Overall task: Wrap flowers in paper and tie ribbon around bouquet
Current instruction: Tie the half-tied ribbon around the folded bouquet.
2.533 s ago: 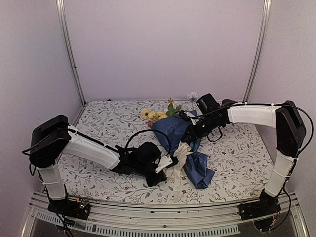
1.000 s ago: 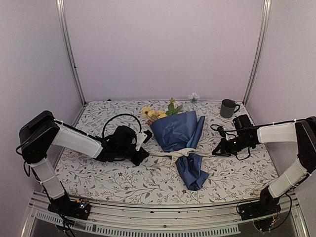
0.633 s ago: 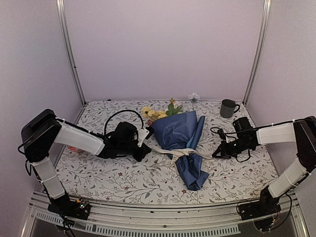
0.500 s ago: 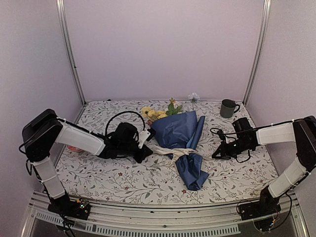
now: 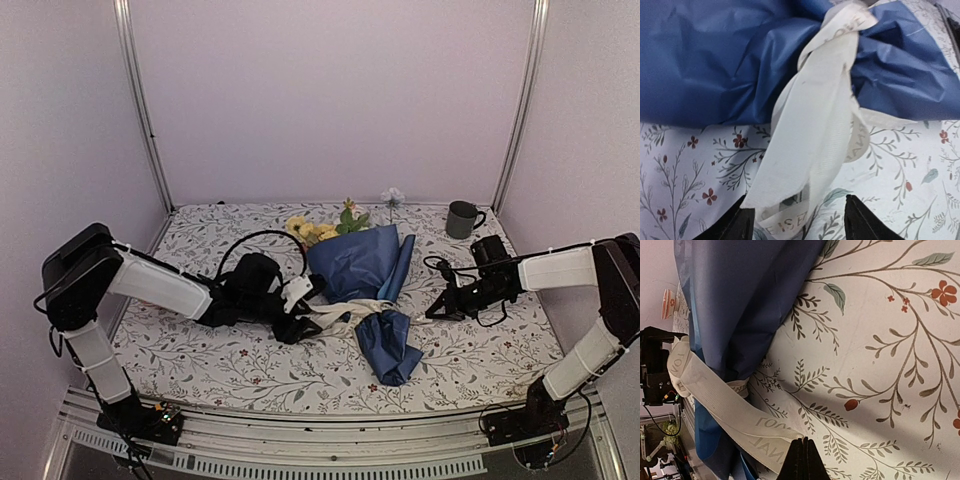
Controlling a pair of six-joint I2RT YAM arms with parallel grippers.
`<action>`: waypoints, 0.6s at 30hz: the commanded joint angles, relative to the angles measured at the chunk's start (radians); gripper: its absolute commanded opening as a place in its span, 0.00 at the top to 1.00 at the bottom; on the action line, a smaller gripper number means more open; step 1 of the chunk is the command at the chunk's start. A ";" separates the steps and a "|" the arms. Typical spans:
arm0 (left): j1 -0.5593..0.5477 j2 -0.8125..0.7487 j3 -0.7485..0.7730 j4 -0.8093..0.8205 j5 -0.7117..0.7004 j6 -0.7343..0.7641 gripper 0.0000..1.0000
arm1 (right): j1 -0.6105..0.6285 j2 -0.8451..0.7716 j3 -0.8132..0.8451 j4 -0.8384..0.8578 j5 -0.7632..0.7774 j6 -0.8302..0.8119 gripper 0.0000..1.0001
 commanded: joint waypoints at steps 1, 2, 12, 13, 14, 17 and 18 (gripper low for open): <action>0.063 -0.038 0.020 0.015 0.156 0.074 0.38 | -0.003 0.008 0.026 0.005 -0.023 -0.015 1.00; 0.086 -0.039 0.026 0.011 0.187 0.071 0.38 | -0.004 0.006 0.028 0.005 -0.023 -0.015 1.00; 0.150 0.057 0.192 -0.159 0.228 0.140 0.42 | -0.004 0.018 0.040 -0.007 -0.018 -0.027 1.00; 0.162 0.076 0.212 -0.190 0.243 0.148 0.40 | -0.004 0.018 0.039 -0.008 -0.017 -0.027 1.00; 0.180 0.099 0.244 -0.230 0.301 0.145 0.38 | -0.004 0.018 0.041 -0.009 -0.015 -0.027 1.00; 0.219 0.163 0.315 -0.286 0.474 0.115 0.32 | -0.003 0.026 0.043 -0.012 -0.008 -0.030 1.00; 0.218 0.172 0.323 -0.297 0.498 0.124 0.31 | -0.004 0.028 0.043 -0.013 -0.006 -0.031 1.00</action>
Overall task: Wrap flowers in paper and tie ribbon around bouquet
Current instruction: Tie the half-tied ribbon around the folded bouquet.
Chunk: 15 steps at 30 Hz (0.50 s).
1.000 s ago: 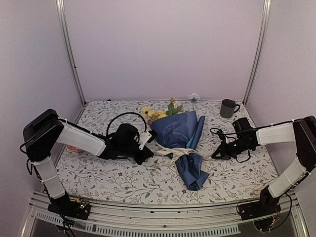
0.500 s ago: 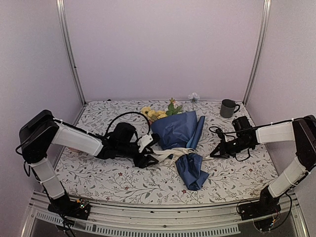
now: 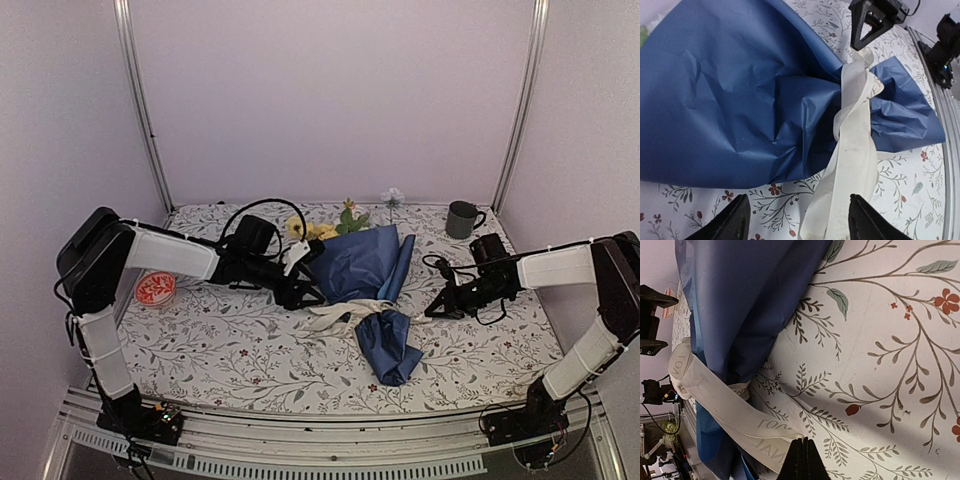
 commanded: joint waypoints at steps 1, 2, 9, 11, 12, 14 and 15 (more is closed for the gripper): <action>0.041 0.066 0.053 -0.126 0.184 0.021 0.30 | -0.004 0.019 0.026 -0.007 0.000 -0.020 1.00; 0.042 0.069 0.051 -0.126 0.193 0.024 0.30 | -0.004 0.019 0.025 -0.007 0.000 -0.020 1.00; 0.057 0.166 0.096 -0.214 0.311 0.027 0.27 | -0.004 0.022 0.028 -0.010 0.003 -0.023 1.00; 0.047 0.163 0.084 -0.211 0.333 0.054 0.27 | -0.005 0.023 0.027 -0.010 0.005 -0.023 1.00; 0.045 0.162 0.082 -0.208 0.341 0.060 0.28 | -0.004 0.024 0.027 -0.010 0.006 -0.025 1.00; 0.045 0.164 0.084 -0.197 0.334 0.050 0.35 | -0.004 0.025 0.026 -0.012 0.008 -0.024 1.00; 0.046 0.165 0.085 -0.189 0.323 0.039 0.42 | -0.003 0.025 0.026 -0.013 0.009 -0.024 1.00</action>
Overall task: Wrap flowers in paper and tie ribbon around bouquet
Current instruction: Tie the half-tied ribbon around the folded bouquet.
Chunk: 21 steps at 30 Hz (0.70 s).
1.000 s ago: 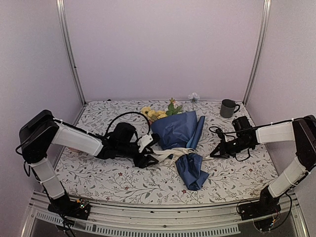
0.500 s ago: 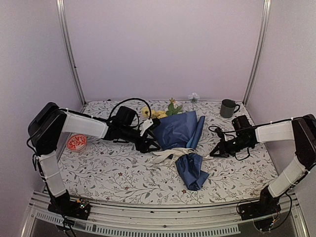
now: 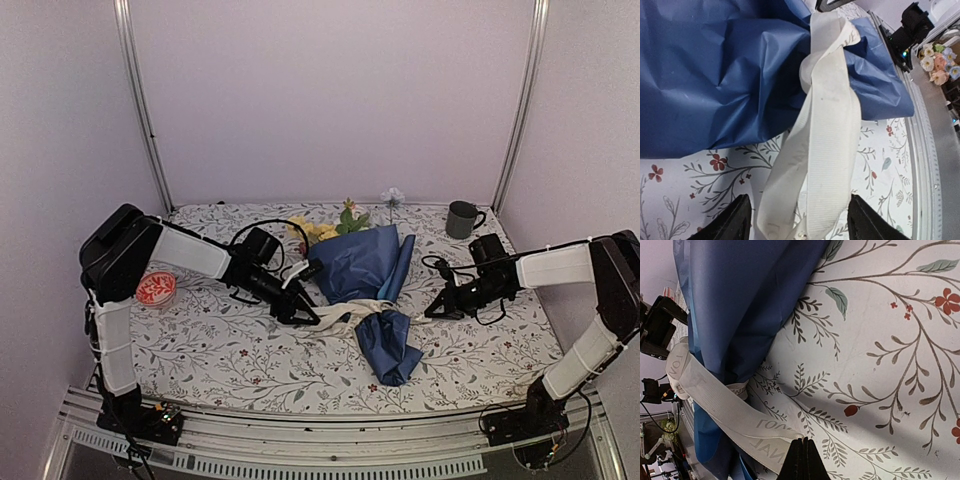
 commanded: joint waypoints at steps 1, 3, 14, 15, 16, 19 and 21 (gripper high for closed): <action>-0.001 0.000 0.008 0.007 0.042 0.011 0.51 | -0.004 0.012 0.022 -0.005 0.006 -0.012 1.00; -0.002 -0.012 -0.002 0.047 0.051 -0.004 0.66 | -0.004 0.011 0.022 -0.006 0.006 -0.010 1.00; -0.010 -0.041 -0.039 0.135 0.076 -0.032 0.81 | -0.003 0.004 0.022 -0.012 0.008 -0.009 1.00; -0.012 -0.045 -0.042 0.139 0.077 -0.033 0.87 | -0.004 0.004 0.023 -0.014 0.006 -0.009 1.00; -0.015 -0.049 -0.043 0.140 0.076 -0.032 0.91 | -0.004 0.005 0.023 -0.014 0.007 -0.009 1.00; -0.023 -0.058 -0.042 0.141 0.064 -0.029 1.00 | -0.004 0.008 0.023 -0.014 0.004 -0.010 1.00; -0.026 -0.060 -0.043 0.146 0.056 -0.031 1.00 | -0.003 0.007 0.022 -0.014 0.004 -0.009 1.00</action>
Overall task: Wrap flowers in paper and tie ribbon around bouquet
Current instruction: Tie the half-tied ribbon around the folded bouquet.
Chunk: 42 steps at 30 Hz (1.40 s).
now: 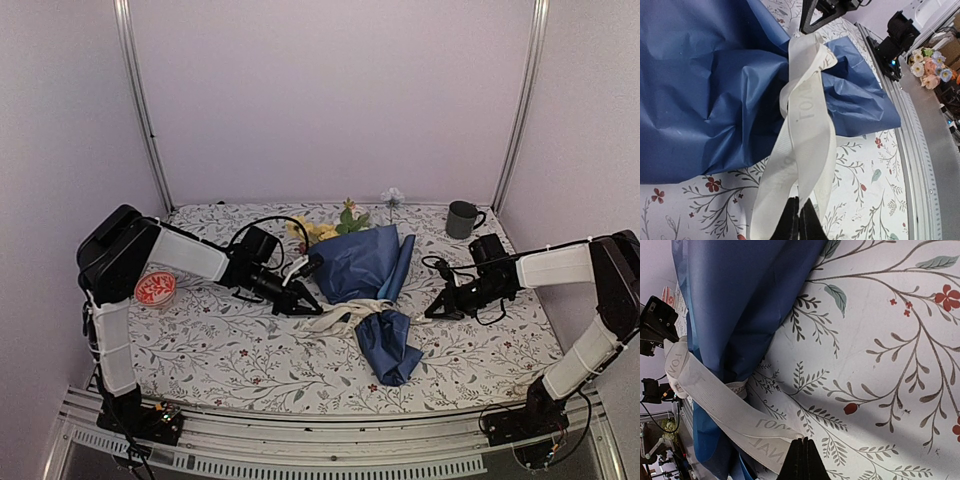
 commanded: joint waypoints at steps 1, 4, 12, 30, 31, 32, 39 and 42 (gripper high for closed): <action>-0.016 -0.041 -0.010 0.027 -0.013 -0.004 1.00 | -0.003 0.006 0.020 -0.005 0.004 -0.009 1.00; -0.024 -0.084 -0.021 0.049 -0.045 -0.022 1.00 | -0.004 0.002 0.018 -0.007 0.002 -0.009 1.00; -0.113 -0.273 -0.091 0.051 -0.184 0.009 1.00 | 0.001 -0.008 0.042 0.000 -0.045 -0.008 0.76; -0.459 -0.355 -0.245 -0.237 -0.313 -0.010 1.00 | 0.040 -0.033 0.022 0.097 -0.046 0.088 0.44; -0.477 -0.345 -0.245 -0.250 -0.313 -0.010 1.00 | 0.047 -0.024 0.018 0.107 -0.047 0.096 0.44; -0.489 -0.335 -0.246 -0.258 -0.313 -0.014 1.00 | 0.054 -0.017 0.016 0.114 -0.049 0.106 0.44; -0.494 -0.305 -0.239 -0.295 -0.350 -0.012 1.00 | 0.075 -0.058 0.026 0.163 -0.057 0.141 0.43; -0.494 -0.277 -0.214 -0.341 -0.409 0.006 1.00 | 0.078 -0.072 0.039 0.179 -0.053 0.155 0.42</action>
